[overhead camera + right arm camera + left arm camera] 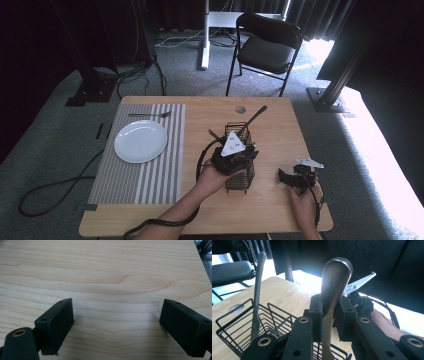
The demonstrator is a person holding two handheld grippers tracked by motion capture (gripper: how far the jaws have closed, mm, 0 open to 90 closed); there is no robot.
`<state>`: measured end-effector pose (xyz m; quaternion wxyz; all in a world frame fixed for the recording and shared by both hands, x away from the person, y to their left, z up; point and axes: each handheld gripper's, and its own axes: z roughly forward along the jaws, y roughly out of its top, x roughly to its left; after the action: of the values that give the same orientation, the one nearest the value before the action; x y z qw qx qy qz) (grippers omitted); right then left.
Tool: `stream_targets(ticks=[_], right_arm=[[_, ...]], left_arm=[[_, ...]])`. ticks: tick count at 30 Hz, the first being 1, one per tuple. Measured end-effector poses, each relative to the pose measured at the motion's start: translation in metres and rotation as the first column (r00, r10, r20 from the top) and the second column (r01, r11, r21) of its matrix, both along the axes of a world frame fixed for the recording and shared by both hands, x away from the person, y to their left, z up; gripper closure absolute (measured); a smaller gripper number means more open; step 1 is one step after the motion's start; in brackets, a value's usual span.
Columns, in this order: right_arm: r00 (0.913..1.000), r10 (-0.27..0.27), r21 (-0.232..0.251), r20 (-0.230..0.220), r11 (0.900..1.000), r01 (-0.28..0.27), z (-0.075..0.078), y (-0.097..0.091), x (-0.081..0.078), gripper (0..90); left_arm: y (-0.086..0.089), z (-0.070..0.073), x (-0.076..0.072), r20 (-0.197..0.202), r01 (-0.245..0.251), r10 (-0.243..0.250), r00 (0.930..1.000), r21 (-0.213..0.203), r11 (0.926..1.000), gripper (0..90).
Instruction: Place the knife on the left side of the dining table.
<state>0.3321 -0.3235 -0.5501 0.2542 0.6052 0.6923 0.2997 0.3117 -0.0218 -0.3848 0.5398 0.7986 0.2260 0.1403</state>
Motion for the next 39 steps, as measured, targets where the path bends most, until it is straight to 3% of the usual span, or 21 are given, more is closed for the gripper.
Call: stream_targets(ticks=[6, 10, 14, 16, 17, 27, 39], right_arm=[[1.0, 0.0, 0.0, 0.0, 1.0, 0.0, 0.0, 0.0, 0.0, 11.5], [1.0, 0.0, 0.0, 0.0, 1.0, 0.0, 0.0, 0.0, 0.0, 11.5], [1.0, 0.0, -0.001, 0.0, 1.0, 0.0, 0.0, 0.0, 0.0, 11.5], [1.0, 0.001, -0.001, -0.001, 1.0, -0.001, 0.0, 0.0, 0.0, 11.5], [1.0, 0.001, -0.001, -0.001, 1.0, -0.001, 0.0, 0.0, 0.0, 11.5], [1.0, 0.001, -0.001, -0.001, 1.0, -0.001, 0.0, 0.0, 0.0, 11.5], [1.0, 0.0, 0.0, 0.0, 1.0, 0.0, 0.0, 0.0, 0.0, 11.5]], left_arm=[[0.0, 0.0, 0.002, -0.008, -0.012, 0.012, 0.9999, -0.007, 0.9999, 77.7], [-0.004, 0.001, -0.001, 0.01, -0.004, 0.004, 0.9999, 0.006, 1.0, 77.6], [-0.005, 0.003, -0.003, 0.021, 0.001, 0.0, 0.9998, -0.018, 0.9998, 78.8], [-0.006, 0.016, -0.006, 0.043, 0.013, -0.012, 0.999, -0.032, 0.9994, 79.4], [-0.005, 0.019, -0.005, 0.036, 0.013, -0.012, 0.9993, -0.04, 0.9991, 79.4], [0.003, 0.039, -0.001, 0.064, 0.0, 0.004, 0.998, -0.055, 0.9985, 80.7], [0.018, 0.069, -0.007, 0.093, -0.005, 0.014, 0.9956, -0.094, 0.9955, 81.8]])
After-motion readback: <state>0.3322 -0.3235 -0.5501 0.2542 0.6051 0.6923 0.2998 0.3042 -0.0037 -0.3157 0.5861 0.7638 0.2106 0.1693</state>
